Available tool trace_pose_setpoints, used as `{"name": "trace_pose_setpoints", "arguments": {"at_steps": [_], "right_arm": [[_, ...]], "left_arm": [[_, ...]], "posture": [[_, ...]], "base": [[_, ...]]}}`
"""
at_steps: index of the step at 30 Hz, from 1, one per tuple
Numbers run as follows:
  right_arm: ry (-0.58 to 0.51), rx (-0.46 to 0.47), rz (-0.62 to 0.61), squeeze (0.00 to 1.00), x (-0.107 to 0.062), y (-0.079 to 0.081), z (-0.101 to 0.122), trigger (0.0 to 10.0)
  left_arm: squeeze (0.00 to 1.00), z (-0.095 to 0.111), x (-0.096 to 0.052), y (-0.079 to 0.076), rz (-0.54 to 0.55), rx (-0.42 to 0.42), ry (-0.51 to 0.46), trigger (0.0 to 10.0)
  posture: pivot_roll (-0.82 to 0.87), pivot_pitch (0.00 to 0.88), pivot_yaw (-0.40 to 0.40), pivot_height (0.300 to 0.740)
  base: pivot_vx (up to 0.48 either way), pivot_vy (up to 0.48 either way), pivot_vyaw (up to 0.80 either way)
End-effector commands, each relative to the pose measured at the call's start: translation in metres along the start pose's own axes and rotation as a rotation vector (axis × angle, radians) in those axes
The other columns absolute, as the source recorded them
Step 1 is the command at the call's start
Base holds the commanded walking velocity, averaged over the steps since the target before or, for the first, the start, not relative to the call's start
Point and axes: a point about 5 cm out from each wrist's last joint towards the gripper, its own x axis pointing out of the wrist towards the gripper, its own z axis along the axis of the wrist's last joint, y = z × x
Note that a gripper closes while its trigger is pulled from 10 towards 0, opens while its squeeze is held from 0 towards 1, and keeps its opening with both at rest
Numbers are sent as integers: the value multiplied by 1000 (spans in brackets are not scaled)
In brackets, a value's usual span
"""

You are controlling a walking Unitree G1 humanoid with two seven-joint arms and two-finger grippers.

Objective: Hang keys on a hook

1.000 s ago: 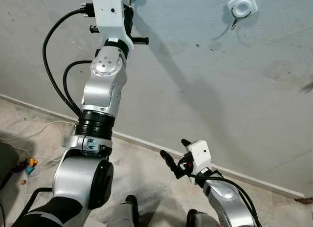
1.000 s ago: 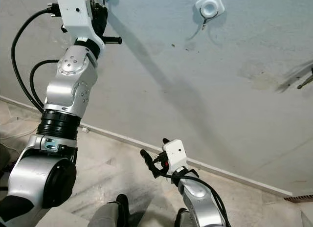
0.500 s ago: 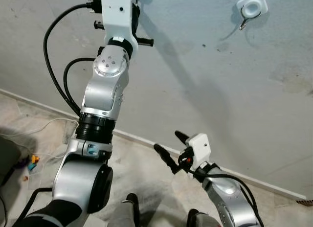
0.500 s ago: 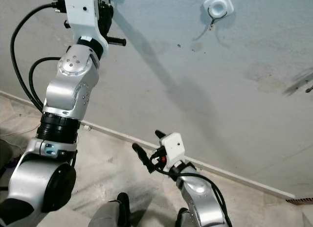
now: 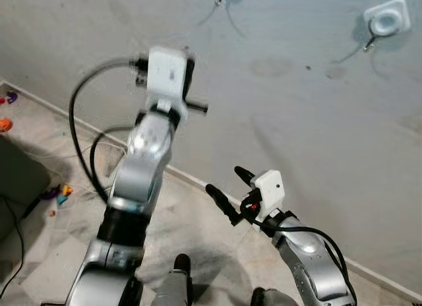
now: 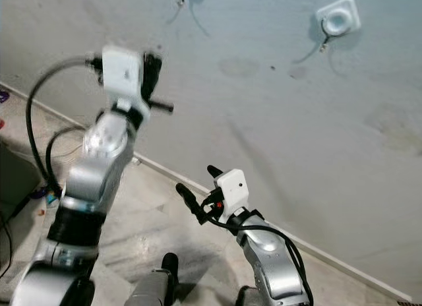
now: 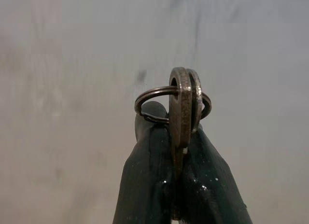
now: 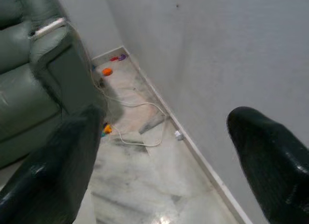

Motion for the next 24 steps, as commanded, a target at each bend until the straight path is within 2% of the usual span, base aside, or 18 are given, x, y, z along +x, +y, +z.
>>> {"name": "trace_pose_setpoints", "arguments": {"at_steps": [1, 4, 8, 12, 23, 24], "right_arm": [[-4, -8, 6, 0, -1, 2, 2, 10000], [-14, -21, -14, 0, 0, -2, 5, 10000], [-62, -62, -113, 0, 5, -14, 20, 10000], [-96, -67, -173, 0, 6, -21, 28, 10000], [-135, -86, -241, 0, 9, -29, 39, 10000], [-160, -91, -263, 0, 9, -31, 46, 10000]], "left_arm": [[0, 11, -2, -3, -21, 23, -63, 10000], [0, 2, -10, -3, -21, 27, -41, 10000], [0, -23, -29, -4, -24, 31, 36, 10000], [0, -32, -37, -5, -32, 26, 61, 10000], [0, -38, -43, -9, -54, 20, 76, 10000], [0, -39, -43, -9, -49, 23, 78, 10000]], "posture": [[-92, 224, 55, 740], [-87, 218, 54, 740], [-85, 211, 56, 740], [-84, 207, 54, 740], [-83, 195, 51, 740], [-84, 194, 50, 740]], "base": [[0, 0, 800], [0, 0, 800], [0, 0, 0], [0, 0, 0], [0, 0, 0], [0, 0, 0]]}}
